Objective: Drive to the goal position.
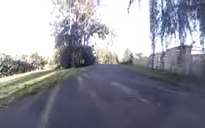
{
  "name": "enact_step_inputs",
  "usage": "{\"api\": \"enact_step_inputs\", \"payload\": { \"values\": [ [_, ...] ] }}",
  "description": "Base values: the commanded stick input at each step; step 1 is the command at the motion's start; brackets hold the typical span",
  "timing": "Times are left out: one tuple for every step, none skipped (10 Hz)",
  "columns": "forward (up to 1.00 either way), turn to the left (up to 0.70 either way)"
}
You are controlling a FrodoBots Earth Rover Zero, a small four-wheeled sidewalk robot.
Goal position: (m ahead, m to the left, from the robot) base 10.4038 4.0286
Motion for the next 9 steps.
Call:
{"api": "enact_step_inputs", "payload": {
  "values": [
    [1.0, 0.0],
    [1.0, 0.0],
    [1.0, -0.12],
    [1.0, -0.24],
    [1.0, -0.37],
    [1.0, -0.4],
    [1.0, -0.4],
    [1.0, -0.4],
    [1.0, 0.0]
  ]
}}
